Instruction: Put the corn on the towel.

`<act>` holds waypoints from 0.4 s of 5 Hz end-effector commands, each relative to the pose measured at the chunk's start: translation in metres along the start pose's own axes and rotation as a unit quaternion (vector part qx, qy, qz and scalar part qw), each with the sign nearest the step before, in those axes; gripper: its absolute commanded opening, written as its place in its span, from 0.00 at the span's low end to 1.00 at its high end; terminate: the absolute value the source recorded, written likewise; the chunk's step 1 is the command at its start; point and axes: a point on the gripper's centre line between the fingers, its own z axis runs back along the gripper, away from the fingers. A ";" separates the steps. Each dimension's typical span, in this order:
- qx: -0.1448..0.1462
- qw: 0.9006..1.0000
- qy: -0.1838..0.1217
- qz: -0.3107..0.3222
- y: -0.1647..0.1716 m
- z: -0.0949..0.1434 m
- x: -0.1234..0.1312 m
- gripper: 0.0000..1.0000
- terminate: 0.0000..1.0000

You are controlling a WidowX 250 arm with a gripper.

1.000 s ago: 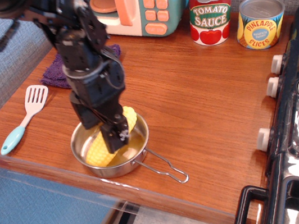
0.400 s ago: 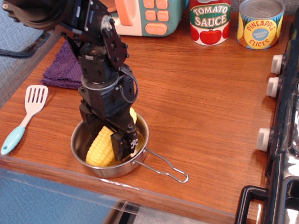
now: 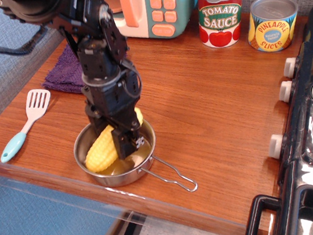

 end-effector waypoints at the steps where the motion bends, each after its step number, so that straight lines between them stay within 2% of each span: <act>1: -0.014 0.992 -0.126 -0.017 0.017 0.091 0.024 0.00 0.00; 2: -0.001 0.986 -0.157 0.047 0.062 0.111 0.044 0.00 0.00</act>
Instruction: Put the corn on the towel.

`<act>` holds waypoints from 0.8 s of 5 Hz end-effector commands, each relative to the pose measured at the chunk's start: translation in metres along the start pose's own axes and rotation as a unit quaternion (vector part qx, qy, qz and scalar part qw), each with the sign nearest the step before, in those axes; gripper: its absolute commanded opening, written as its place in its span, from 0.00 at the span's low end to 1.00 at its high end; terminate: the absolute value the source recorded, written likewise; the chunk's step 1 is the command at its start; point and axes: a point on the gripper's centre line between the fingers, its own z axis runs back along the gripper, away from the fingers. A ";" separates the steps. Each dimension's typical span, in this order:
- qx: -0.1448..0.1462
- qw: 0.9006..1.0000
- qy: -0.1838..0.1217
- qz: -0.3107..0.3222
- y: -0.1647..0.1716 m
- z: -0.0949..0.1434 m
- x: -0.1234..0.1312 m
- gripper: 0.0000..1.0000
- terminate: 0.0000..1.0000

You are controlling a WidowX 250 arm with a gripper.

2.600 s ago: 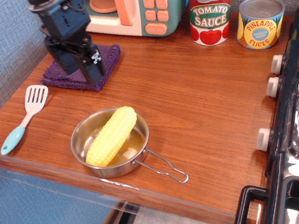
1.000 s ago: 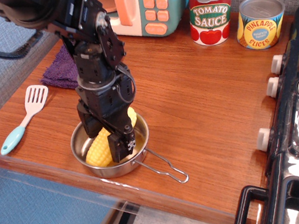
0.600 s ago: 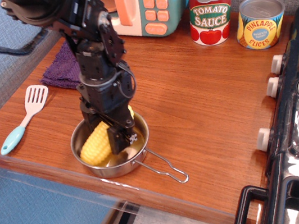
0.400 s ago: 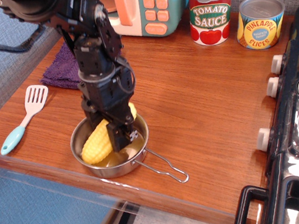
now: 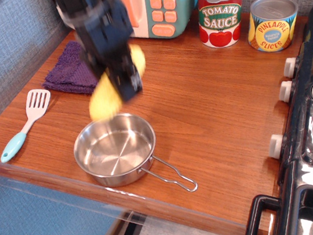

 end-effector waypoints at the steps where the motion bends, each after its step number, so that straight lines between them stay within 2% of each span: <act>1: 0.078 0.990 -0.044 0.106 0.100 0.023 0.044 0.00 0.00; 2: 0.097 0.986 -0.019 0.136 0.134 0.008 0.047 0.00 0.00; 4: 0.108 0.977 0.037 0.178 0.164 -0.010 0.032 0.00 0.00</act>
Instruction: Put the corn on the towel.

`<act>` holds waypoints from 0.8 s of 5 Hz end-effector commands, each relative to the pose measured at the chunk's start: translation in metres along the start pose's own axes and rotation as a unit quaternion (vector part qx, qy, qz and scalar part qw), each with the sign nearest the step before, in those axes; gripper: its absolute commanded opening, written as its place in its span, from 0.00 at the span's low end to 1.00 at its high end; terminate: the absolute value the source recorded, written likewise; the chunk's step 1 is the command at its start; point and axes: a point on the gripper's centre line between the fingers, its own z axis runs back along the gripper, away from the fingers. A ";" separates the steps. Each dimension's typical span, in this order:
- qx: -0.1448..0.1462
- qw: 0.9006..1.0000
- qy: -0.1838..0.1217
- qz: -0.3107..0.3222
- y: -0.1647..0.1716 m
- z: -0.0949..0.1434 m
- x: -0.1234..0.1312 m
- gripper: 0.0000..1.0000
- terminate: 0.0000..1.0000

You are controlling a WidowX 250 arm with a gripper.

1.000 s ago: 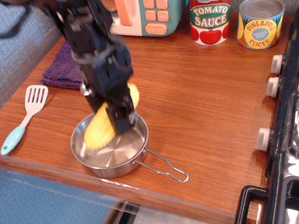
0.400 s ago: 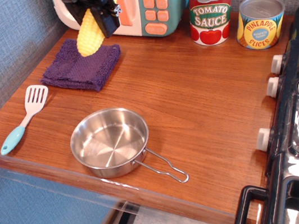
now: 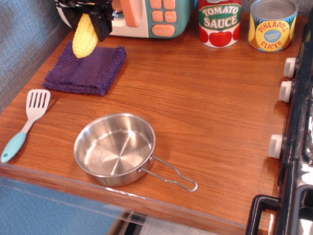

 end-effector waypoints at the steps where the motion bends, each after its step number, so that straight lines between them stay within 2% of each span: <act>1: 0.028 0.999 0.018 0.026 0.026 0.015 -0.017 0.00 0.00; 2: 0.029 0.999 0.027 0.026 0.026 0.010 -0.023 0.00 0.00; 3: 0.028 0.999 0.034 0.028 0.026 0.006 -0.024 1.00 0.00; 4: 0.029 0.999 0.030 0.029 0.025 0.008 -0.025 1.00 0.00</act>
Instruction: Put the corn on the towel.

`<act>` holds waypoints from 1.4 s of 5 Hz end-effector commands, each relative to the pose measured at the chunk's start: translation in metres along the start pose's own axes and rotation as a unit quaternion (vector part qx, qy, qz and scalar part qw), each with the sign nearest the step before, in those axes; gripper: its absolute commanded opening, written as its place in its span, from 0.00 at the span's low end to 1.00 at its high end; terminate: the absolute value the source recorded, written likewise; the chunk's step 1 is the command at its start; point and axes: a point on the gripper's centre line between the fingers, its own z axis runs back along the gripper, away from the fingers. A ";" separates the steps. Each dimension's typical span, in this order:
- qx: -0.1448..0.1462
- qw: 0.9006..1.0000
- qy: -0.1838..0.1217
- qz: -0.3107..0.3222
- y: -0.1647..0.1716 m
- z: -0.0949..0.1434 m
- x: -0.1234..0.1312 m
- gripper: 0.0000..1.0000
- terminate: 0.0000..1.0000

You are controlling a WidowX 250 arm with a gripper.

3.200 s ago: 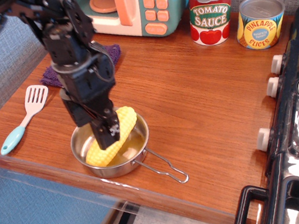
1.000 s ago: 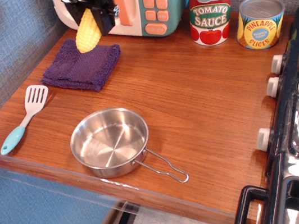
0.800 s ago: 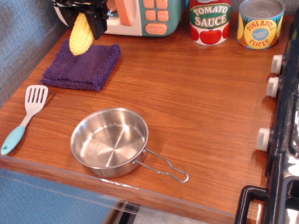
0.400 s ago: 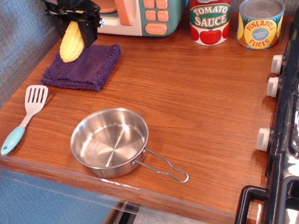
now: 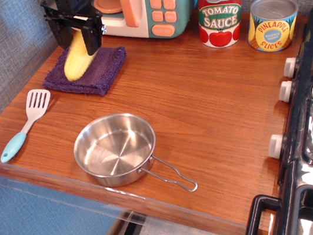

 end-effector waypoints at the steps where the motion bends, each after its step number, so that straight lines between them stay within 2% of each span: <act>1: 0.007 0.999 -0.048 -0.006 0.008 0.036 -0.013 1.00 0.00; 2: 0.014 0.994 -0.107 -0.015 -0.002 0.071 -0.027 1.00 0.00; 3: -0.002 0.993 -0.120 -0.020 -0.012 0.085 -0.043 1.00 0.00; 5: -0.007 0.996 -0.083 -0.023 -0.022 0.075 -0.056 1.00 0.00; 7: -0.007 0.996 -0.083 -0.023 -0.022 0.075 -0.056 1.00 0.00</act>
